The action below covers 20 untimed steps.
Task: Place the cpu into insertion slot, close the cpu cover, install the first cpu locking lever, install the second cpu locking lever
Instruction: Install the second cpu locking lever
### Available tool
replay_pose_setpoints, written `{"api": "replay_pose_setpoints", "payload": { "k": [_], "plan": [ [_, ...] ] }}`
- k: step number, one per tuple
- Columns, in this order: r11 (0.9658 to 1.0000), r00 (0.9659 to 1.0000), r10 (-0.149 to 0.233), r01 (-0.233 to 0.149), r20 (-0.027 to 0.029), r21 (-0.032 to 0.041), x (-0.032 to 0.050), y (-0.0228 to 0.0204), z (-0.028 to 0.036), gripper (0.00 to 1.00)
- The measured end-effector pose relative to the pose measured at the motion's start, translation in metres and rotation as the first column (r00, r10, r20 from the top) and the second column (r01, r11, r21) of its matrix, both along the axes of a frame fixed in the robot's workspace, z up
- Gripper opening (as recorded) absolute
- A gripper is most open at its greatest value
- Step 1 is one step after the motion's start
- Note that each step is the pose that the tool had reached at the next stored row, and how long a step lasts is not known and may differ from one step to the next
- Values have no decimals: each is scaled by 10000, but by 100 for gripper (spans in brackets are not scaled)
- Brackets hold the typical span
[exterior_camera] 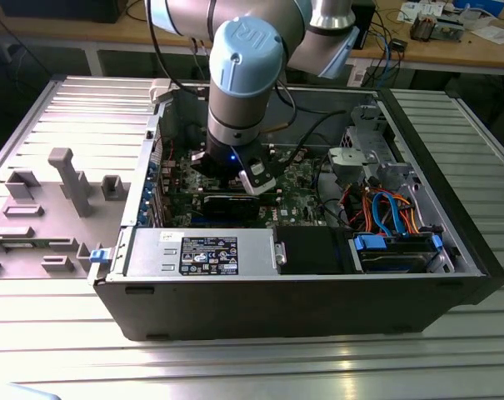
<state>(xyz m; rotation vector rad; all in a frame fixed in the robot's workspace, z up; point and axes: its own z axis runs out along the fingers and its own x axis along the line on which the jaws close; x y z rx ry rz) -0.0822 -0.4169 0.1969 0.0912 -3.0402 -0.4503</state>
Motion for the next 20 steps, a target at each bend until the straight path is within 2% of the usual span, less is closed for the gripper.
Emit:
{"api": "replay_pose_setpoints", "payload": {
  "k": [3, 8, 20],
  "plan": [
    [10000, 10000, 11, -11, 1, -41, -13, -1, -1, 11],
    [10000, 10000, 15, -15, 3, -49, -18, 0, 25, 11],
    [10000, 10000, 15, -15, 0, -54, -22, -1, 197, 11]
  ]
}}
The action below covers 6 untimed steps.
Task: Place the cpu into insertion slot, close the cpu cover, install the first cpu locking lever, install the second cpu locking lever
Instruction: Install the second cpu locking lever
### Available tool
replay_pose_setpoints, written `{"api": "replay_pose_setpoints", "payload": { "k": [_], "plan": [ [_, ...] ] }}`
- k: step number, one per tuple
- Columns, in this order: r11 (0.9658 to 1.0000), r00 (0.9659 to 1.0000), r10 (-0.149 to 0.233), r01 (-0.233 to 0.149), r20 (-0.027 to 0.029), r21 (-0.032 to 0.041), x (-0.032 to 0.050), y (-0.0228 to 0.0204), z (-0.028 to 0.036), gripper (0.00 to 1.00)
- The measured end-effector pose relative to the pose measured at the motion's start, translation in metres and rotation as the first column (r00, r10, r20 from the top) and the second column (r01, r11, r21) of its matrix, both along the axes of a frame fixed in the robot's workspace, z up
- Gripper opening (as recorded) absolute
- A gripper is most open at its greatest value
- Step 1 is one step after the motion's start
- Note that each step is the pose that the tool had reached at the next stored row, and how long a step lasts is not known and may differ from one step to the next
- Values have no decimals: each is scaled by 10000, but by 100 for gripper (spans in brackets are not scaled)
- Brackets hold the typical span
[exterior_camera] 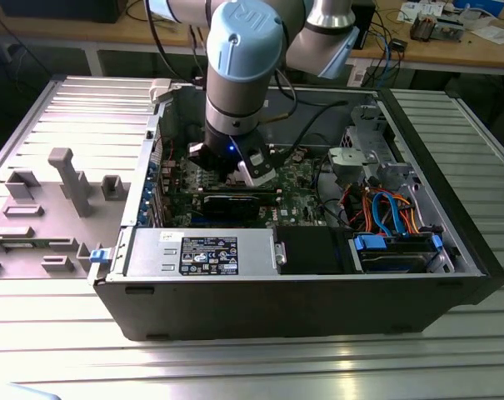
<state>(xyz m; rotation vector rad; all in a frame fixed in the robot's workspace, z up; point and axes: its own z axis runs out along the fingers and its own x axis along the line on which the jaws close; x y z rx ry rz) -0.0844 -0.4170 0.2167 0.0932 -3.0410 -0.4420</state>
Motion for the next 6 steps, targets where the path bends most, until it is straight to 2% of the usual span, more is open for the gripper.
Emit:
{"api": "replay_pose_setpoints", "payload": {
  "k": [6],
  "plan": [
    [10000, 10000, 0, 0, 0, 0, 0, 0, 5, 11]
  ]
}}
